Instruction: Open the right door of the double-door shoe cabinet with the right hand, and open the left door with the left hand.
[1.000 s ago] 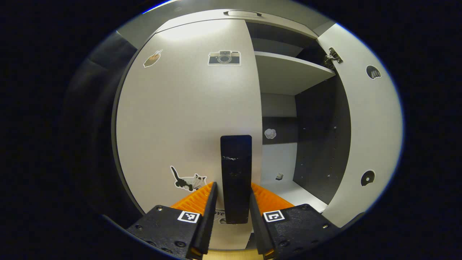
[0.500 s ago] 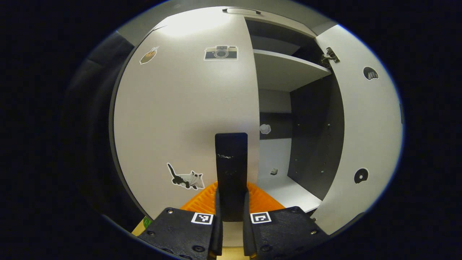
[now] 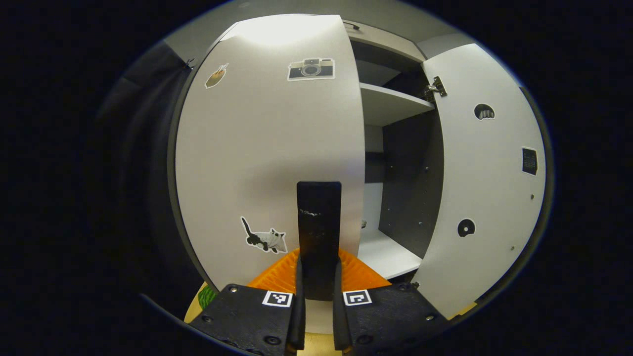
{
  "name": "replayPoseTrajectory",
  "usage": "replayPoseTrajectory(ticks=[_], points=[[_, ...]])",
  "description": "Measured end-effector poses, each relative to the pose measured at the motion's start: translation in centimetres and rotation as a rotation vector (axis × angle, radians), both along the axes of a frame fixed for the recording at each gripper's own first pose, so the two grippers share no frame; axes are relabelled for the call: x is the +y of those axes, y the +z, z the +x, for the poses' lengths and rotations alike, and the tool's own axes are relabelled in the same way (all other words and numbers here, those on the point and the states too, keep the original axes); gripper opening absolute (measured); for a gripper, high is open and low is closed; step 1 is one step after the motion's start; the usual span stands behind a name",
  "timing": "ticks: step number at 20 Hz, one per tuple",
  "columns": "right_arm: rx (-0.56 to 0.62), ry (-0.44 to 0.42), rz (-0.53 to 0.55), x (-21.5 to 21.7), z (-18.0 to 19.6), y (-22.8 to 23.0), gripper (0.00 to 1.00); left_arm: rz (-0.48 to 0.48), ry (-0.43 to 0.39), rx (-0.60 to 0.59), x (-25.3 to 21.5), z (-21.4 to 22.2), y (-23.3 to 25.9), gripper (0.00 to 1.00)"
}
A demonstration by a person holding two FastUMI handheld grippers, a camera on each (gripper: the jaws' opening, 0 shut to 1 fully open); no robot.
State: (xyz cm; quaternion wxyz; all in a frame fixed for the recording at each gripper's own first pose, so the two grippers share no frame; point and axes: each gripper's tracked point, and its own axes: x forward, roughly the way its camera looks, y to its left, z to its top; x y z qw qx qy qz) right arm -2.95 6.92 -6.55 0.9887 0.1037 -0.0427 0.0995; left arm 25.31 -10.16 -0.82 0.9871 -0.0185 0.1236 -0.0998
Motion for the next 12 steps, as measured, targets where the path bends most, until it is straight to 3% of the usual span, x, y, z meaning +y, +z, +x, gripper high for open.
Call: replayPoseTrajectory(ticks=[4, 5, 9, 10, 12], points=[[-0.001, 0.005, -0.013, 1.1, 0.3, 0.4, 0.94, 0.004, -0.012, -0.021, 0.4, -0.4, 0.1, 0.23], [0.002, 0.009, -0.019, 1.5, 0.0, 0.4, 0.98, 0.009, -0.013, -0.025, 0.6, -0.6, 0.1, 0.23], [0.008, 0.023, -0.033, 2.1, -0.3, 0.0, 0.94, 0.02, -0.019, -0.038, 0.8, -0.2, 0.1, 0.23], [0.01, 0.032, -0.028, 2.4, -0.4, -0.1, 0.98, 0.023, -0.017, -0.044, 0.9, -0.2, 0.1, 0.23], [0.011, 0.084, 0.002, 3.5, -1.0, 0.1, 0.94, 0.033, -0.015, -0.047, 1.1, -0.4, 0.1, 0.23]])
